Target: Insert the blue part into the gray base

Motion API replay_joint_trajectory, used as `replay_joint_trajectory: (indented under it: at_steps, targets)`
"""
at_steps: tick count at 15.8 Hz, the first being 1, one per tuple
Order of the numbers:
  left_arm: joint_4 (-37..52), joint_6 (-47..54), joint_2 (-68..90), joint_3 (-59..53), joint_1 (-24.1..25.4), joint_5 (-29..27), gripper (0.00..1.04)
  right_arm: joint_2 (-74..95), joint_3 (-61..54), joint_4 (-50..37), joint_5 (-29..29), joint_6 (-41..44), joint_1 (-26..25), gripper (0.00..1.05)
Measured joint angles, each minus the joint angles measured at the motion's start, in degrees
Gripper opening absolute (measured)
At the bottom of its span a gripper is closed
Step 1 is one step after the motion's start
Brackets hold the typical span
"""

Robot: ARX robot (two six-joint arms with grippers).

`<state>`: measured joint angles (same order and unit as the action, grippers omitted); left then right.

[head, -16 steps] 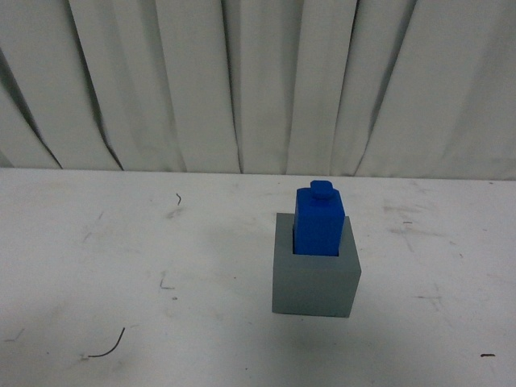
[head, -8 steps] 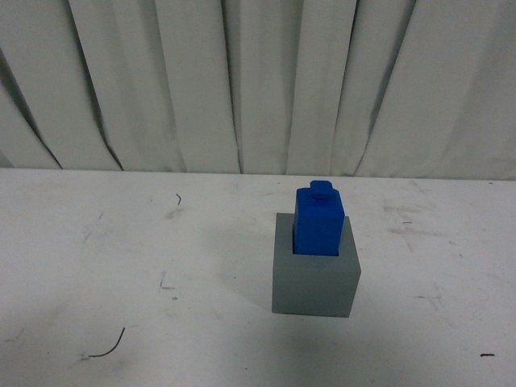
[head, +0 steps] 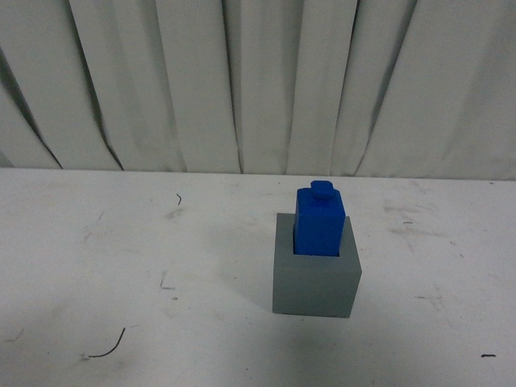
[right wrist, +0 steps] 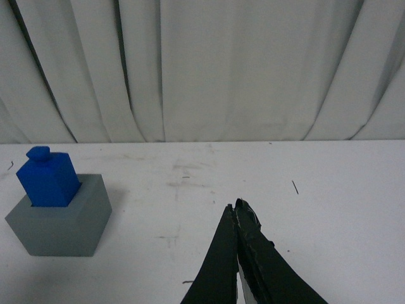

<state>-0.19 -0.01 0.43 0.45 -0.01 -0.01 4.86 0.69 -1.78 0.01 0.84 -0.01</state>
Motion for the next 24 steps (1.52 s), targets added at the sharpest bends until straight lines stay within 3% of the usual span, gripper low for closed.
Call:
replay_joint_trajectory:
  at_steps: [5,7,10,15,24]
  targets:
    - [-0.02,0.00,0.00,0.00,0.00,0.00,0.98,-4.63,-0.02,1.99,0.00,0.00,0.00,0.05]
    - [0.02,0.00,0.00,0.00,0.00,0.00,0.98,-4.66,-0.02,2.01,0.00,-0.02,0.00,0.26]
    - [0.00,0.00,0.00,0.00,0.00,0.00,0.98,-4.66,-0.02,2.01,-0.02,-0.02,0.00,0.41]
    - [0.02,0.00,0.00,0.00,0.00,0.00,0.98,-4.66,-0.02,2.01,0.00,-0.07,0.00,1.00]
    - [0.02,0.00,0.00,0.00,0.00,0.00,0.98,-4.66,-0.02,2.01,0.00,-0.20,0.00,0.98]
